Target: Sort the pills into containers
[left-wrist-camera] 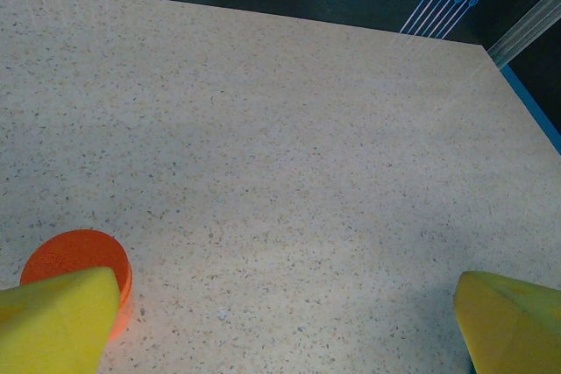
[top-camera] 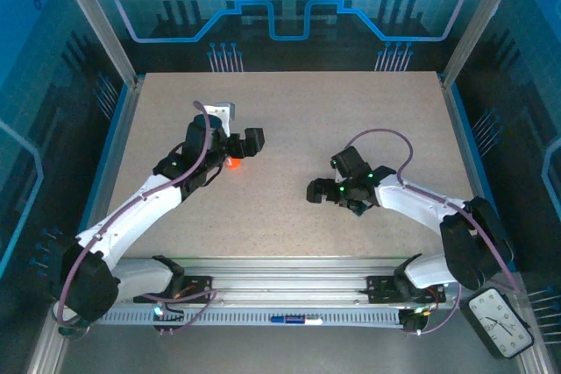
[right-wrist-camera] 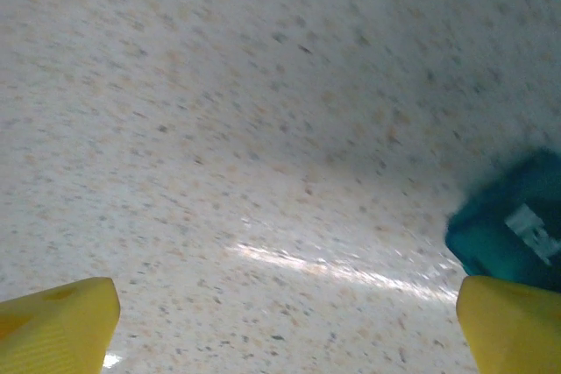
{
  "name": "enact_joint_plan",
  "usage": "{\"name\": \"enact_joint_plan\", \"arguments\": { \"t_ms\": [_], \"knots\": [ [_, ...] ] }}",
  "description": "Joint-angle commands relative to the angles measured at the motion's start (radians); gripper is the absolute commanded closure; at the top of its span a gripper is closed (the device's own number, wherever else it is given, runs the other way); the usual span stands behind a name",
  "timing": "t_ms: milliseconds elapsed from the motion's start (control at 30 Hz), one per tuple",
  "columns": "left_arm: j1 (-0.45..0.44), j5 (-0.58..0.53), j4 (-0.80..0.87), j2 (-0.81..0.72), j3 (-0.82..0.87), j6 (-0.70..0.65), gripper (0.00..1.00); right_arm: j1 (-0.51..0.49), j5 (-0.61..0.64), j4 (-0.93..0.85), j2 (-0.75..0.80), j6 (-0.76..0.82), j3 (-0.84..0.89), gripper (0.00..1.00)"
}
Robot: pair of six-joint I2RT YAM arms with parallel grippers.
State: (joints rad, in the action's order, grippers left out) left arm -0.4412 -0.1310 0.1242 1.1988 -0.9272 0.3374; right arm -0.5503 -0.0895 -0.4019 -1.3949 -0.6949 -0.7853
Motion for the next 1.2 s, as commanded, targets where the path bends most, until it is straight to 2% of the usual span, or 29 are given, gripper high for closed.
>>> {"name": "enact_joint_plan", "arguments": {
  "t_ms": [0, 167, 233, 300, 367, 533, 867, 1167],
  "knots": [
    [-0.008, -0.019, 0.010, -0.006, -0.016, -0.023, 0.01, 0.006, -0.019, -0.015, 0.041, 0.086, -0.051, 0.00],
    [-0.010, 0.004, -0.006, -0.004, -0.004, -0.011, 0.01, 0.008, 0.172, -0.051, 0.171, 0.122, -0.043, 0.00],
    [-0.012, 0.016, -0.021, -0.001, 0.002, -0.004, 0.01, 0.024, 0.207, -0.073, 0.206, 0.153, -0.031, 0.00],
    [-0.012, 0.029, -0.031, 0.006, 0.004, 0.006, 0.01, 0.076, 0.141, -0.060, 0.240, 0.182, 0.004, 0.00],
    [-0.014, 0.035, -0.034, 0.017, 0.002, 0.013, 0.01, 0.126, 0.100, -0.054, 0.261, 0.184, 0.041, 0.05],
    [-0.030, 0.040, -0.028, 0.049, -0.014, 0.020, 0.01, 0.198, 0.098, -0.084, 0.215, 0.173, 0.087, 0.13],
    [-0.053, 0.036, -0.017, 0.070, -0.033, 0.015, 0.01, 0.208, 0.118, -0.040, 0.133, 0.155, 0.154, 0.15],
    [-0.060, 0.033, -0.020, 0.071, -0.033, 0.019, 0.01, 0.200, 0.018, 0.001, 0.126, 0.143, 0.207, 0.18]
  ]
}}
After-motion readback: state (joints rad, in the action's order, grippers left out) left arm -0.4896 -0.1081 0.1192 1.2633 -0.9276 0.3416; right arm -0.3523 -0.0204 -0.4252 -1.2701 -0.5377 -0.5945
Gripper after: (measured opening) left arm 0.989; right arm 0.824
